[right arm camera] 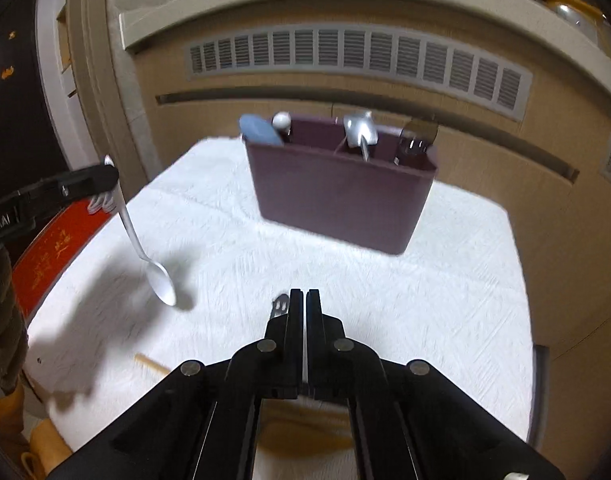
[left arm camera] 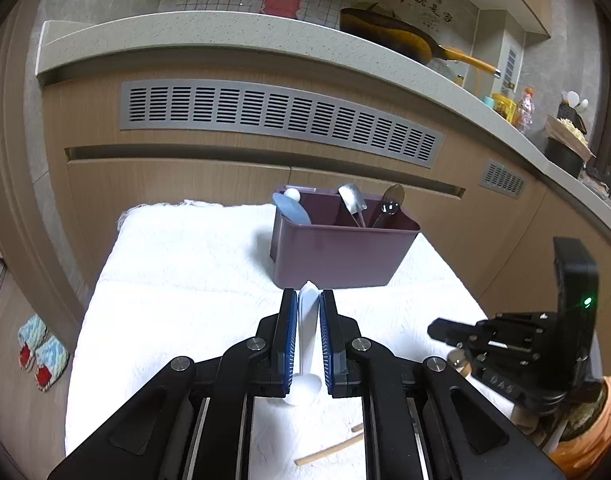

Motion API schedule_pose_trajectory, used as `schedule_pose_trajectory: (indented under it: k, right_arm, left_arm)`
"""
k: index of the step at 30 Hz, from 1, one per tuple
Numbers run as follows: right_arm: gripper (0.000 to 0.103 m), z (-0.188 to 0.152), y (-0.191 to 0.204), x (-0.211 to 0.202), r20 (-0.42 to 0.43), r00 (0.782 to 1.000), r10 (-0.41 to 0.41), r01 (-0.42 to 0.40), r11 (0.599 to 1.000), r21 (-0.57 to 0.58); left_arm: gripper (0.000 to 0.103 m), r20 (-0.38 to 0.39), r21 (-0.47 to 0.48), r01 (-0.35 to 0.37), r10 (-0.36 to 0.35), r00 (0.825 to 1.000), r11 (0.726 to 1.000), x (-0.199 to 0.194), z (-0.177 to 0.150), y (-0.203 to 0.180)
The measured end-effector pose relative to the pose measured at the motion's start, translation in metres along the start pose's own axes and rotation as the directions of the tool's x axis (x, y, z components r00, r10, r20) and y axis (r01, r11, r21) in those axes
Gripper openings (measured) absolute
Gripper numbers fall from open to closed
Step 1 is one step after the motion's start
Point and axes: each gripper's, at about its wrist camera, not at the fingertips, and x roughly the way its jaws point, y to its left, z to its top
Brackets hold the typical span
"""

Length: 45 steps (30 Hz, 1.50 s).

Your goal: Organize utensils

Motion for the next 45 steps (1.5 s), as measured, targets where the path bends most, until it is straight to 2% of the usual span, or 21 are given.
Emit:
schedule_pose_trajectory:
  k: [2,5,9,12,15,16,17,19,24,27,30,31,36,41,42,44,45]
  right_arm:
    - [0.005,-0.007,0.004,0.005,-0.040,0.999,0.003,-0.003,1.000,0.010]
    - [0.022,-0.011,0.008,0.027,-0.092,0.995,0.026,-0.024,0.999,0.029]
    - [0.022,-0.005,0.021,0.062,-0.151,0.988,0.032,-0.024,0.998,0.052]
    - [0.023,-0.001,0.027,0.084,-0.185,0.983,0.001,0.008,0.999,0.048]
    - [0.029,-0.004,0.031,0.093,-0.204,0.979,-0.001,0.009,0.999,0.036]
    - [0.029,-0.005,0.034,0.092,-0.205,0.979,-0.010,0.013,1.000,0.013]
    - [0.025,-0.005,0.036,0.089,-0.211,0.978,-0.012,0.011,1.000,-0.006]
    - [0.012,-0.007,0.036,0.085,-0.218,0.976,0.005,-0.010,1.000,-0.021]
    - [0.012,-0.007,0.023,0.065,-0.175,0.984,0.025,-0.025,1.000,-0.001]
    - [0.012,-0.005,0.013,0.046,-0.132,0.990,0.043,-0.041,0.999,0.017]
    - [0.012,-0.004,0.009,0.028,-0.091,0.994,0.054,-0.053,0.998,0.017]
    - [0.012,-0.004,0.008,0.021,-0.076,0.996,0.052,-0.052,0.999,0.014]
    - [0.012,-0.006,0.013,0.004,-0.037,0.998,0.054,-0.055,0.998,-0.018]
    - [0.012,-0.007,0.014,0.002,-0.021,0.998,0.060,-0.061,0.998,-0.021]
    - [0.012,-0.008,0.013,0.002,-0.021,0.998,0.059,-0.059,0.998,-0.021]
    - [0.012,-0.009,0.012,0.002,-0.018,0.998,0.056,-0.056,0.998,-0.020]
    - [0.012,-0.010,0.011,0.002,-0.017,0.998,0.058,-0.058,0.998,-0.017]
  left_arm:
    - [0.012,-0.003,-0.002,-0.010,0.010,1.000,1.000,-0.001,-0.003,-0.001]
    - [0.012,-0.006,0.013,-0.027,0.027,1.000,1.000,-0.001,-0.008,-0.003]
    - [0.012,-0.014,0.013,-0.020,0.021,1.000,1.000,0.001,-0.012,0.000]
    - [0.012,-0.016,0.006,-0.013,0.013,1.000,1.000,0.002,-0.014,0.004]
    - [0.012,-0.018,-0.002,-0.008,0.008,1.000,1.000,0.002,-0.016,0.008]
    - [0.012,-0.020,-0.006,-0.008,0.008,1.000,1.000,0.004,-0.017,0.010]
    - [0.012,-0.025,-0.010,-0.010,0.010,1.000,1.000,0.005,-0.017,0.012]
    - [0.012,-0.044,-0.022,-0.017,0.016,0.999,1.000,0.010,-0.019,0.017]
    - [0.013,-0.130,-0.022,-0.035,0.032,0.991,0.999,0.030,-0.029,0.021]
    - [0.016,-0.188,-0.017,-0.030,0.026,0.982,0.999,0.046,-0.037,0.019]
    - [0.028,-0.251,-0.006,0.006,-0.008,0.968,1.000,0.069,-0.038,0.017]
    - [0.028,-0.279,0.002,0.008,-0.007,0.960,1.000,0.081,-0.035,0.018]
    - [0.028,-0.396,0.003,-0.036,0.034,0.917,0.999,0.139,-0.014,0.033]
    - [0.028,-0.477,0.006,-0.084,0.077,0.875,0.996,0.185,-0.001,0.035]
    - [0.028,-0.485,0.015,-0.098,0.093,0.869,0.995,0.190,-0.001,0.034]
    - [0.026,-0.468,0.067,-0.129,0.145,0.872,0.989,0.196,0.000,0.024]
    - [0.018,-0.456,0.093,-0.144,0.171,0.874,0.985,0.196,-0.001,0.019]
